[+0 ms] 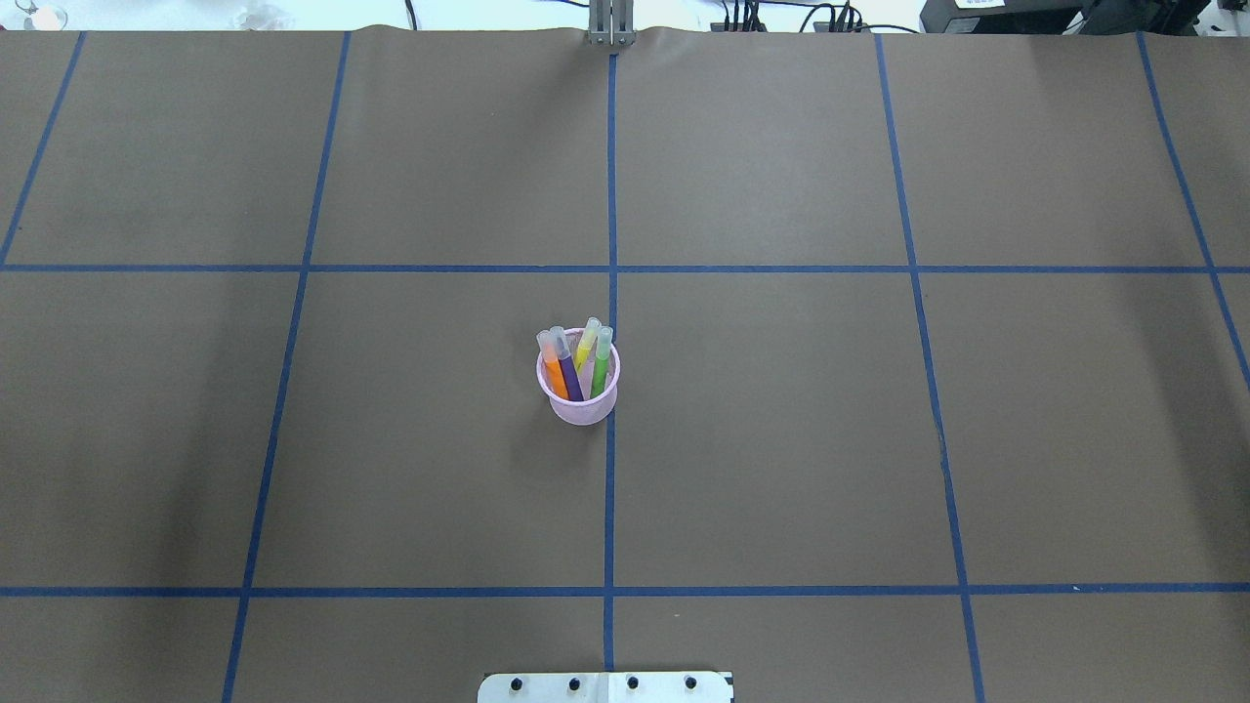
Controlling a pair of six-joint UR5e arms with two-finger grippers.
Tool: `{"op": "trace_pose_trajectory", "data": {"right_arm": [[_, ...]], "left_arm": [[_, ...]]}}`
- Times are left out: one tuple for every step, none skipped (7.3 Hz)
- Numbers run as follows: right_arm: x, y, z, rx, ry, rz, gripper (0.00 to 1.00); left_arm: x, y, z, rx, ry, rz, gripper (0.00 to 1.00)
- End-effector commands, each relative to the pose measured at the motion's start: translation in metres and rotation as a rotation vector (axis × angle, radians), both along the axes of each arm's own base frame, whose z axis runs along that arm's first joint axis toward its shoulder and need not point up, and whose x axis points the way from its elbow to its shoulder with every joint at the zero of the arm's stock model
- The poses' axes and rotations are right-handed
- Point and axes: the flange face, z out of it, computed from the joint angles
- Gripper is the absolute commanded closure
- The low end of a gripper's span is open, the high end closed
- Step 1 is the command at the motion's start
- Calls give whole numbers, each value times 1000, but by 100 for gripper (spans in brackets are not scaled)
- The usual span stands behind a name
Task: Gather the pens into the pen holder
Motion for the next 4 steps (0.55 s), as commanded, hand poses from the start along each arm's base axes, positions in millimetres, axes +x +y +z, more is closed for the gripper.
{"op": "trace_pose_trajectory", "data": {"right_arm": [[0,-1,-2,4,-6,0,1],[0,-2,-3,5,-5,0,1],[0,-3,-4,8,-5,0,1],[0,-4,-5,10,-5,0,1]], "left_arm": [[1,3,4,-9,-1,1,0],[1,2,3,-9,-1,0,0],[1,2,3,-7,-1,0,0],[1,0,2,-7,-1,0,0]]}}
